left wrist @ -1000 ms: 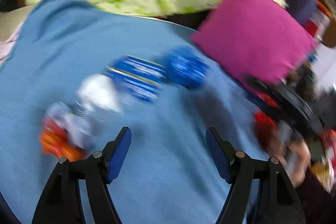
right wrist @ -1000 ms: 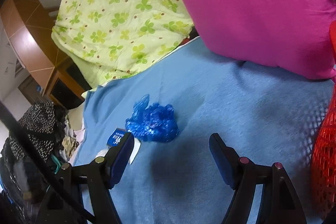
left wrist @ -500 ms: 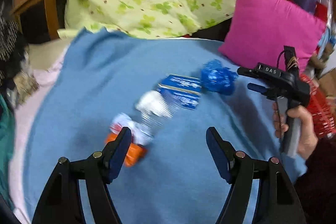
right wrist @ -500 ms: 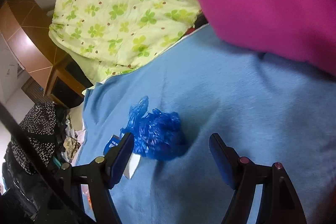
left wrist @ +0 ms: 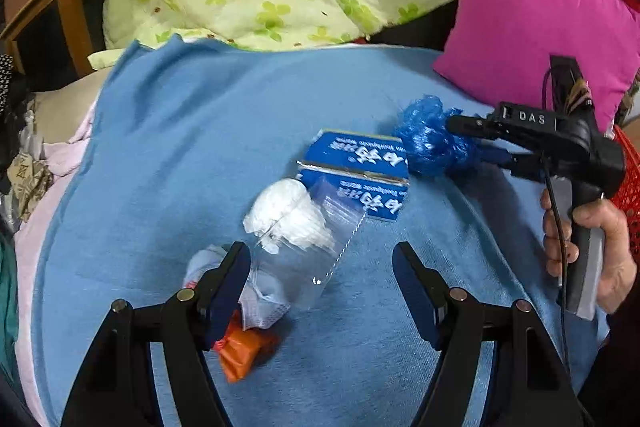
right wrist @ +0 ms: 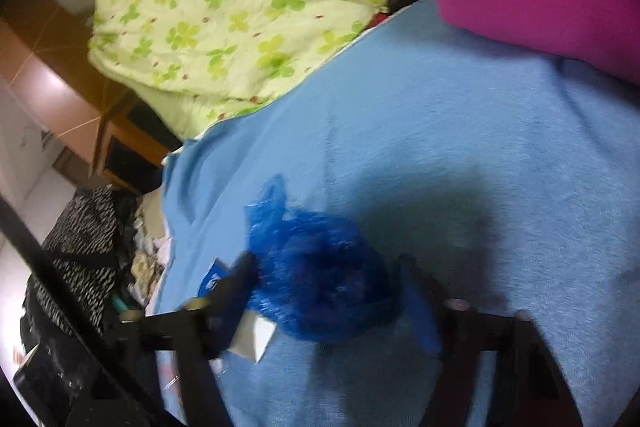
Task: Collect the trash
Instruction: 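Grasp the blue plastic bag with the right gripper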
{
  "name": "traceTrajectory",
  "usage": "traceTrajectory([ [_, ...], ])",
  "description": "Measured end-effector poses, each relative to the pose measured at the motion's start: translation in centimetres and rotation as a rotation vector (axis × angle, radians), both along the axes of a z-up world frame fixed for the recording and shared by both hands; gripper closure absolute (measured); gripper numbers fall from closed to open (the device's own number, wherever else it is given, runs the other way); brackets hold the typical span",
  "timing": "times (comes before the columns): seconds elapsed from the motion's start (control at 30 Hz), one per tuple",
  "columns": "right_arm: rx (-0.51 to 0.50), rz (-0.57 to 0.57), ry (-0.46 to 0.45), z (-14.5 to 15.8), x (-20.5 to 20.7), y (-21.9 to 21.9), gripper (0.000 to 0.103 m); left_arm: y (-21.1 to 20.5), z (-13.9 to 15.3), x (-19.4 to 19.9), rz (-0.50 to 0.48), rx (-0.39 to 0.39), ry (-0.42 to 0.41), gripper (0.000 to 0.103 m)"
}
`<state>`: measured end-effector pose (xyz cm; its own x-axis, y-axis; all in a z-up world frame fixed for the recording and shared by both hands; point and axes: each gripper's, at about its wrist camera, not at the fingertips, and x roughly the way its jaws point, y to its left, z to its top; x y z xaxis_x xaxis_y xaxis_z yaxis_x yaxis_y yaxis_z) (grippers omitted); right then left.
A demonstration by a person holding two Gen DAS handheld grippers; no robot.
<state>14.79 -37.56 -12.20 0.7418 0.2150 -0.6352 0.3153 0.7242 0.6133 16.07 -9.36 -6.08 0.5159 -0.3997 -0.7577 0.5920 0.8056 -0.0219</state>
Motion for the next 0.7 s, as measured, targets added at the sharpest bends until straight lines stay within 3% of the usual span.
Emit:
traceTrajectory([
  [0.13, -0.044, 0.026, 0.004, 0.7, -0.1, 0.6, 0.049, -0.3, -0.4, -0.7, -0.026, -0.043, 0.040, 0.029],
  [0.3, -0.037, 0.031, -0.029, 2.3, -1.1, 0.6, 0.049, -1.7, -0.2, -3.7, -0.127, -0.063, 0.045, 0.033],
  [0.43, -0.047, 0.039, -0.043, 3.7, -2.4, 0.4, 0.049, -1.7, -0.1, -6.3, -0.167, -0.146, 0.102, 0.033],
  [0.57, -0.052, 0.054, -0.024, 4.4, -3.9, 0.0, 0.049, 0.0, -0.4, -8.4, -0.147, -0.219, 0.164, 0.033],
  [0.7, -0.056, 0.069, 0.004, 4.9, -5.7, -0.3, 0.049, 1.5, 0.3, -8.7, -0.020, -0.189, 0.119, 0.033],
])
